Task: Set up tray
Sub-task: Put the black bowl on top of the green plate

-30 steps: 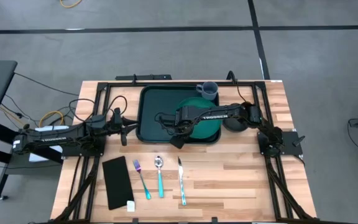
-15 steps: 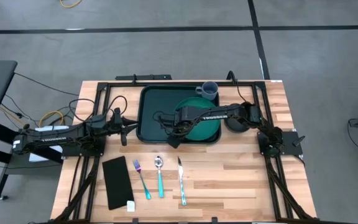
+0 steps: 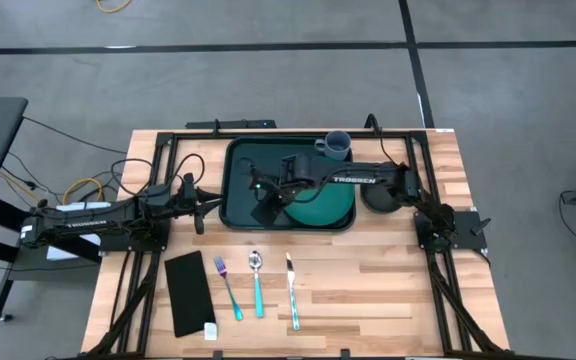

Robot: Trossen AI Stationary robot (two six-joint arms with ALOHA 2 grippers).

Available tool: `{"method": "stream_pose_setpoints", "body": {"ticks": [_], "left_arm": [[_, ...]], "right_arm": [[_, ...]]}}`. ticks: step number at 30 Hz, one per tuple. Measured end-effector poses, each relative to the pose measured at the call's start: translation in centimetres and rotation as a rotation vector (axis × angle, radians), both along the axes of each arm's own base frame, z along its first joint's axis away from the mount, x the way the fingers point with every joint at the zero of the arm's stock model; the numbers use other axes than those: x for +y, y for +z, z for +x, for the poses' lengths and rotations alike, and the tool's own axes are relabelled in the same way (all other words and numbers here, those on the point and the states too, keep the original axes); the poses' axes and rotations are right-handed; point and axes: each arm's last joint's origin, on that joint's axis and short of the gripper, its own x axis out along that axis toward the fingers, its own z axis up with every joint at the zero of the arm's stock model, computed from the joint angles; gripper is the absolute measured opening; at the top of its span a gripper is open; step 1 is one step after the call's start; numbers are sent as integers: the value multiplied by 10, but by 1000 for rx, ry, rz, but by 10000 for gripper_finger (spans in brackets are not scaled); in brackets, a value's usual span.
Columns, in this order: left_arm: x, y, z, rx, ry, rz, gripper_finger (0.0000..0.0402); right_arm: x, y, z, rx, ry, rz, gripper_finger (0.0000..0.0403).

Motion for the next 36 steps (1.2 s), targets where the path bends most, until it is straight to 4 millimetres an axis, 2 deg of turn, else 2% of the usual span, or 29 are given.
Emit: {"method": "stream_pose_setpoints", "body": {"ticks": [4, 7, 11, 14, 16, 22, 24, 29, 36], "left_arm": [[0, 0, 0, 0, 0, 0, 67], [0, 0, 0, 0, 0, 0, 67], [0, 0, 0, -1, 0, 0, 67], [0, 0, 0, 0, 0, 0, 67], [0, 0, 0, 0, 0, 0, 67], [0, 0, 0, 0, 0, 0, 67], [0, 0, 0, 1, 0, -1, 67], [0, 0, 0, 0, 1, 0, 67], [0, 0, 0, 1, 1, 0, 67]], "right_arm": [[20, 21, -3, -31, 113, -32, 120], [36, 22, -9, 6, 188, -69, 119], [51, 18, -25, 166, 217, -148, 119], [54, 17, -37, 290, 213, -258, 119], [54, 18, -38, 280, 203, -292, 118], [53, 39, -67, 270, 161, -326, 118], [54, 46, -74, 211, 152, -333, 118], [54, 72, -125, 116, 66, -422, 118], [46, 63, -189, -55, -138, -331, 118]]}}
